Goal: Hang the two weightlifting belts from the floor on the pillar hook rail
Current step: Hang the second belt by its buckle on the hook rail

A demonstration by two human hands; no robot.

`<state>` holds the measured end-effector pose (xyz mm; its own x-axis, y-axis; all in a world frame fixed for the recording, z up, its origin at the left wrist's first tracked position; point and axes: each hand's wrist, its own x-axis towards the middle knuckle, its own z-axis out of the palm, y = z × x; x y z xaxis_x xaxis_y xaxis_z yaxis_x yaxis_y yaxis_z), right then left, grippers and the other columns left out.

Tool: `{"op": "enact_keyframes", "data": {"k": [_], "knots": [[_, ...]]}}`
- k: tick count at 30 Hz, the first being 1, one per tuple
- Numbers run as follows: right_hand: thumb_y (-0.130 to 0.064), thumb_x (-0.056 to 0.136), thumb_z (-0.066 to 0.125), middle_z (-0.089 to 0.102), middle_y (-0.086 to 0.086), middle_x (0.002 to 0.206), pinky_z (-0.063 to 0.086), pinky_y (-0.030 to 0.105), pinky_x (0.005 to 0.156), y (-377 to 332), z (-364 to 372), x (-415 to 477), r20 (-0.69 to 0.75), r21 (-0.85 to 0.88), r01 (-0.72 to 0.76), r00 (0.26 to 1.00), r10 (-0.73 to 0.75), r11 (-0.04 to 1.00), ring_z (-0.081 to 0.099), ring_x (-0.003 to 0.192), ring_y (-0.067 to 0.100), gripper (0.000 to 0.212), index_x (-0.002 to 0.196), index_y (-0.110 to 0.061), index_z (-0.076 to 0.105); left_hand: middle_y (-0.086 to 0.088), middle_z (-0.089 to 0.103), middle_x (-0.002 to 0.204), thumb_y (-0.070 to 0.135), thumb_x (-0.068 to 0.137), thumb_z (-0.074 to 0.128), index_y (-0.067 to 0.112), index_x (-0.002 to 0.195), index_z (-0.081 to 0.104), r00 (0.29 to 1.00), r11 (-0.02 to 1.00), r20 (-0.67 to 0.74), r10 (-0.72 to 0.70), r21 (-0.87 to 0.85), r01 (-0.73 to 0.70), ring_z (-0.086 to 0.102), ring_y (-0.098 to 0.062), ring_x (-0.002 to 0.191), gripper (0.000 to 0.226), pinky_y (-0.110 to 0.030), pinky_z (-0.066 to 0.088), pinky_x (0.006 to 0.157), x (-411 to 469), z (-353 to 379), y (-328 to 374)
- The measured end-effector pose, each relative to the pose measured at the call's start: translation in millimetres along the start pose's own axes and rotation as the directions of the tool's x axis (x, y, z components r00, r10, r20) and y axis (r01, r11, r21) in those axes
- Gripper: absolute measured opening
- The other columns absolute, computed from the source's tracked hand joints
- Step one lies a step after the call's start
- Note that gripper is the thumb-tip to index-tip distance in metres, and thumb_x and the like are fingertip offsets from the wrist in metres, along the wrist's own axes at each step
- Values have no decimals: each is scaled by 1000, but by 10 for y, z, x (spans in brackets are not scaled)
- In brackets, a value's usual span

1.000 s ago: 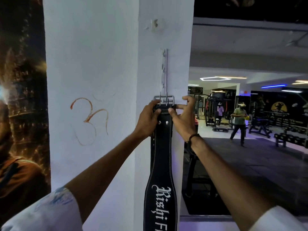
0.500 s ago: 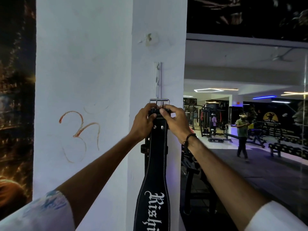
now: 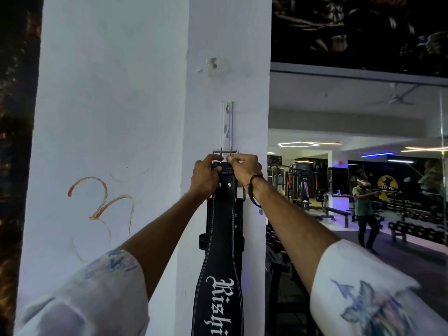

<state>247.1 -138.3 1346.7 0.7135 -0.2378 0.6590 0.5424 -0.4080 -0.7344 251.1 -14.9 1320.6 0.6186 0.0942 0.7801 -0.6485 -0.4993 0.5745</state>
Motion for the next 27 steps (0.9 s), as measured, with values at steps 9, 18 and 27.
{"op": "enact_keyframes", "data": {"k": [9, 18, 27], "knots": [[-34, 87, 63, 77, 4, 98, 61, 37, 76, 166, 44, 26, -10, -115, -55, 998, 54, 992, 71, 86, 26, 25, 104, -22, 78, -3, 68, 100, 26, 93, 56, 25, 122, 65, 998, 999, 48, -48, -18, 49, 73, -21, 68, 30, -48, 60, 80, -104, 91, -101], [-42, 80, 73, 77, 4, 87, 59, 32, 65, 128, 54, 59, -59, -140, -85, 995, 77, 987, 73, 81, 26, 27, 96, -20, 79, -8, 69, 88, 61, 89, 54, 19, 66, 67, 977, 973, -140, -163, 139, 182, 69, -34, 85, 50, -34, 47, 65, 100, 103, 1], [-46, 77, 77, 76, 8, 89, 63, 44, 72, 156, 69, 98, 11, -114, -147, 989, 149, 983, 73, 82, 28, 32, 92, -18, 78, -6, 68, 82, 53, 90, 62, 21, 75, 71, 976, 945, -87, -197, 248, 213, 67, -33, 84, 37, -32, 44, 67, 171, 80, 49]]}}
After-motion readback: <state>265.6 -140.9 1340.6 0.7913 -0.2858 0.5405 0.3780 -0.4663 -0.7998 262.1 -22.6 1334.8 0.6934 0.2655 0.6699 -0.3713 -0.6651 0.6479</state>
